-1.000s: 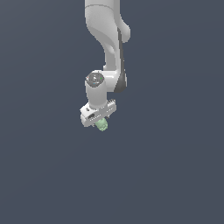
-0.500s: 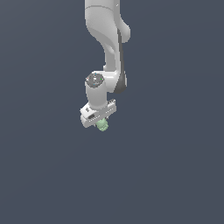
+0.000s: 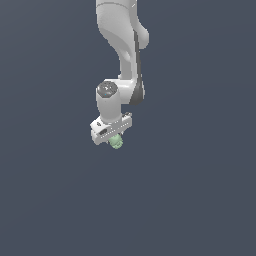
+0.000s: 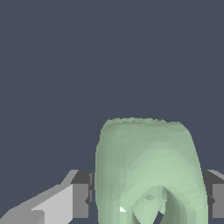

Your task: Pick up the object and move it to a goal position.

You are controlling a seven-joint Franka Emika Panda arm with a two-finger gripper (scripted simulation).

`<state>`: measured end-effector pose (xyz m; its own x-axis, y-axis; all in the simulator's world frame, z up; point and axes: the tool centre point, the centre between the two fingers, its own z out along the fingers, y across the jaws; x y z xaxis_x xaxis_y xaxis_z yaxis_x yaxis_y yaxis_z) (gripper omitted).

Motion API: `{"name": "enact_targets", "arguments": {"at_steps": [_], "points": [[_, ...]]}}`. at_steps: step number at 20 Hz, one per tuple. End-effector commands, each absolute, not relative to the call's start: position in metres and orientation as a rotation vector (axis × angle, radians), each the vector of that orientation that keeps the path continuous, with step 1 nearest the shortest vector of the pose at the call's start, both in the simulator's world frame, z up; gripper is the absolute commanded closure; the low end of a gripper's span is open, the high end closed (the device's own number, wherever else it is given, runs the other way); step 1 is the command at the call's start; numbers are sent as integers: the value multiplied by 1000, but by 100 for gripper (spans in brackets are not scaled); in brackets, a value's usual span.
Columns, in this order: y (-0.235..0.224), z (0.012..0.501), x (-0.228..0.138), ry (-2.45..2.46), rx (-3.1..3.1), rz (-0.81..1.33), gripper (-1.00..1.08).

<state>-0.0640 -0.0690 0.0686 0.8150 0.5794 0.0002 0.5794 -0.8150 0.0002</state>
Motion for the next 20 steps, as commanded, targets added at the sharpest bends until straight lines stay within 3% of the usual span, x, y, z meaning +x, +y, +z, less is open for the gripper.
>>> {"name": "enact_targets", "arguments": {"at_steps": [1,20], "points": [[-73,78,-64,954,2992,2,108],[-137,238,-65,956,2994,2,108]]}}
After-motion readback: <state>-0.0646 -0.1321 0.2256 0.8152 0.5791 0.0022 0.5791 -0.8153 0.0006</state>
